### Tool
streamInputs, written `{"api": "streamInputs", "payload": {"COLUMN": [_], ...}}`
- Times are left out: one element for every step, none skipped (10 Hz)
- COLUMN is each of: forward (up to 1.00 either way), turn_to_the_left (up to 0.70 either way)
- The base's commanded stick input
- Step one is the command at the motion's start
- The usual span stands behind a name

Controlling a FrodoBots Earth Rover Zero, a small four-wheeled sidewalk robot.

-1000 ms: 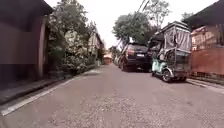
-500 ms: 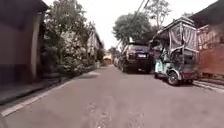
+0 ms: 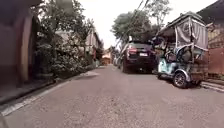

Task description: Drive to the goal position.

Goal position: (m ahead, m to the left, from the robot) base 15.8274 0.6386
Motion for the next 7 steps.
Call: {"api": "streamInputs", "payload": {"forward": [0.7,0.7,0.7,0.7,0.7,0.7,0.7], "turn_to_the_left": [0.0,0.0,0.0,0.0,0.0,0.0,0.0]}}
